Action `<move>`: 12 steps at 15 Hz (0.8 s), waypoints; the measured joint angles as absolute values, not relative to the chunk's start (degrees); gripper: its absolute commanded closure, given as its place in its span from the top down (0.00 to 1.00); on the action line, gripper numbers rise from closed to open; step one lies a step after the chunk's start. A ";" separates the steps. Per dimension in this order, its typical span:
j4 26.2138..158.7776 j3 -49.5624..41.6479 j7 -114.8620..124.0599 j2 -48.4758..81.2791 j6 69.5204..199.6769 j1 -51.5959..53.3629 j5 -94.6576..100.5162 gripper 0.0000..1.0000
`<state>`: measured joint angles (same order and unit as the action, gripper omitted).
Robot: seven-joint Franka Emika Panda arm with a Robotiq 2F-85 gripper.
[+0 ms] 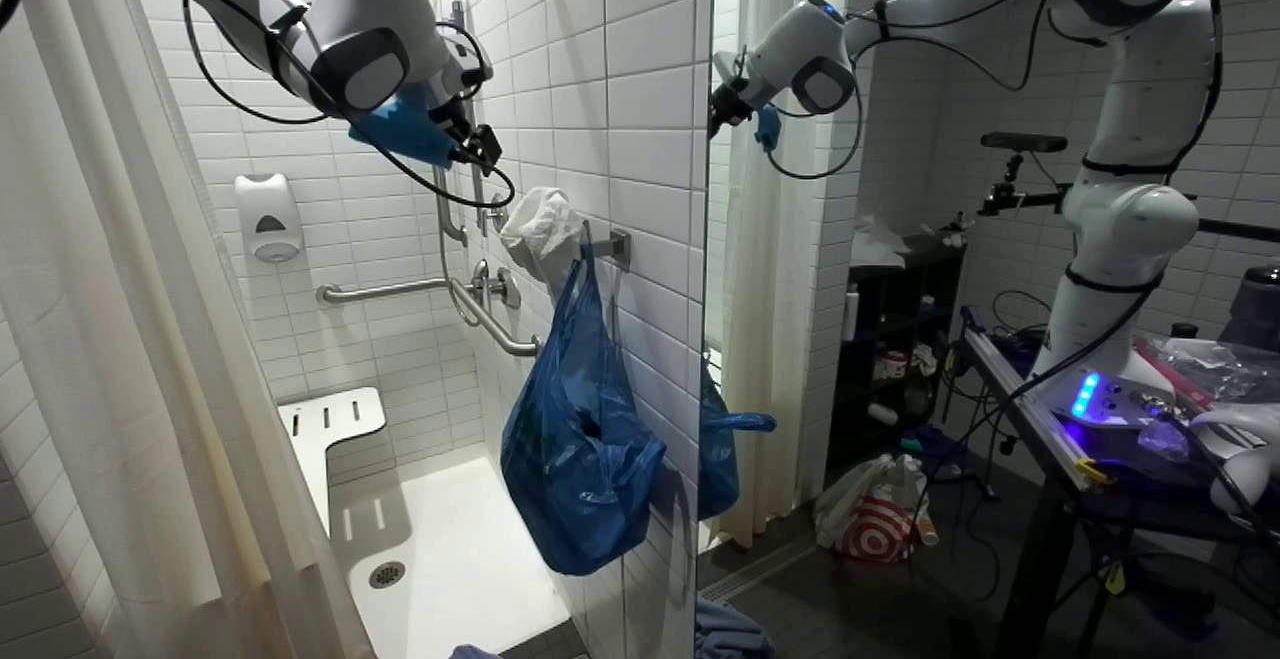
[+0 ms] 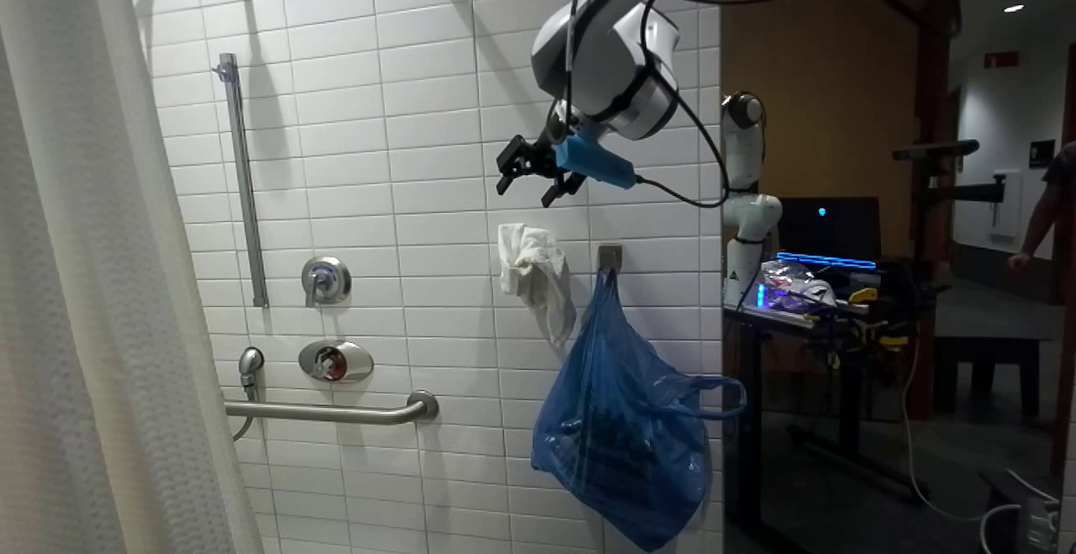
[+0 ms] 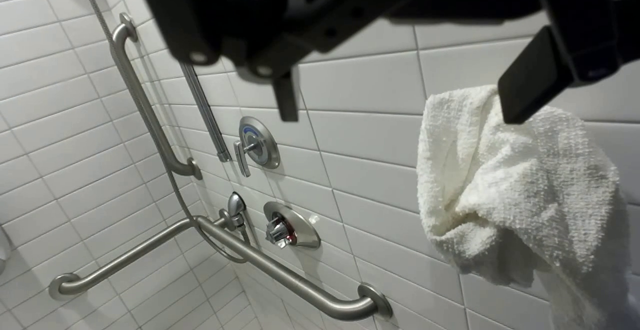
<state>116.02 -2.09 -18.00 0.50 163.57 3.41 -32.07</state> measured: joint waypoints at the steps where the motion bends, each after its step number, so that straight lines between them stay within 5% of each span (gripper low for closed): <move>1: 116.02 -2.09 -17.99 0.50 163.57 3.41 -32.07 1.00; 12: 115.90 -2.13 -16.79 1.00 165.43 3.38 -32.14 1.00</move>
